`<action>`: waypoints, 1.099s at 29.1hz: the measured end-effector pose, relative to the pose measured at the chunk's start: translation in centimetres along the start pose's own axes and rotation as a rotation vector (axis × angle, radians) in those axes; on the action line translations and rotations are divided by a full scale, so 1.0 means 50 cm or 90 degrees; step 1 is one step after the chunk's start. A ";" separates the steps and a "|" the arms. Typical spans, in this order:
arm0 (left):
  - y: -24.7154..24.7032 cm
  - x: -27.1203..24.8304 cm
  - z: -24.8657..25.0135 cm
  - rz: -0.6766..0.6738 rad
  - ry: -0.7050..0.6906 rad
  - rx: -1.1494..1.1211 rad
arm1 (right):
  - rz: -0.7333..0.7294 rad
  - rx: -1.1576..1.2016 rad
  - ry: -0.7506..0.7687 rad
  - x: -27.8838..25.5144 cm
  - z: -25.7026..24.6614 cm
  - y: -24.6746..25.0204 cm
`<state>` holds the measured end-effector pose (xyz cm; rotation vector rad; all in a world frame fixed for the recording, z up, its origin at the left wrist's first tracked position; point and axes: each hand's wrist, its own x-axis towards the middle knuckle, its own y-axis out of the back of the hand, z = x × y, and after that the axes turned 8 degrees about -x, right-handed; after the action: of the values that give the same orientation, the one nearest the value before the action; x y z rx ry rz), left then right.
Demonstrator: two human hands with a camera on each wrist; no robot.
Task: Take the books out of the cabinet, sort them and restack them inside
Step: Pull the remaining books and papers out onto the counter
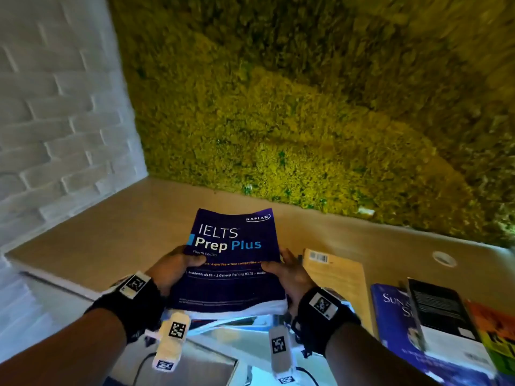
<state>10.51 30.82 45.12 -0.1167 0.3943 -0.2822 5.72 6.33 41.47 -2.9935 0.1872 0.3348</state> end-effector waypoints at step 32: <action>-0.522 -0.095 -0.877 -0.424 0.103 0.757 | 0.133 -0.291 -0.332 -0.541 0.716 0.599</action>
<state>-17.47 4.77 10.94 0.9664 0.2848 -1.1424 -32.11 -15.38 9.71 -3.1728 0.4145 1.3180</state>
